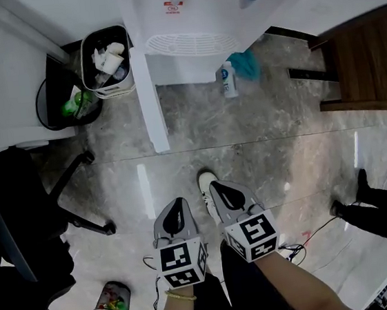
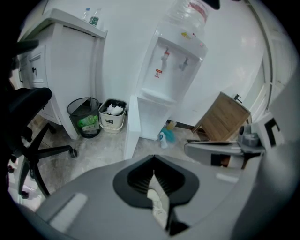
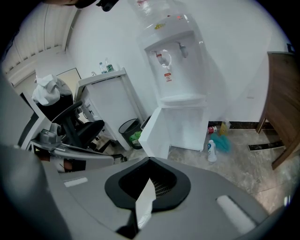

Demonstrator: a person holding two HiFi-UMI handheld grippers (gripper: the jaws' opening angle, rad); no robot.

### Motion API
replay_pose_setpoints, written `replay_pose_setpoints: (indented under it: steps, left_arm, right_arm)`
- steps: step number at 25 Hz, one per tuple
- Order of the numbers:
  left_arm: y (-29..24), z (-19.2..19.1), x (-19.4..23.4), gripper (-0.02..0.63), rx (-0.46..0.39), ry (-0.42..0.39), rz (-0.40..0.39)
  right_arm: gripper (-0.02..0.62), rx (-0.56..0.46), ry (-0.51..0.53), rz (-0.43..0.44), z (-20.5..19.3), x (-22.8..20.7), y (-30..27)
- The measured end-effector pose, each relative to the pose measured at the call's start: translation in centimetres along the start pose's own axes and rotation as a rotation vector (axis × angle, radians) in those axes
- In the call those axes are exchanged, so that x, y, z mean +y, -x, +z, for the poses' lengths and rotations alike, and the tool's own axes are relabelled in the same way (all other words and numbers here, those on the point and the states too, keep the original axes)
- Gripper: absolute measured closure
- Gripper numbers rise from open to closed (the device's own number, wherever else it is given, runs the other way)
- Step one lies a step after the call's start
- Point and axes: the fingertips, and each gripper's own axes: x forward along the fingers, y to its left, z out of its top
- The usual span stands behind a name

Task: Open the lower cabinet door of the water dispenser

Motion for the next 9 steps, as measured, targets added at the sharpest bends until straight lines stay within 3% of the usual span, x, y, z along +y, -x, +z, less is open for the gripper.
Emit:
replay_pose_setpoints:
  steps: [9]
  left_arm:
    - [-0.05,-0.12,-0.07,0.6,0.0,0.008,-0.003]
  right_arm:
    - [0.598,0.005,0.025,-0.001,-0.18,0.2,0.34]
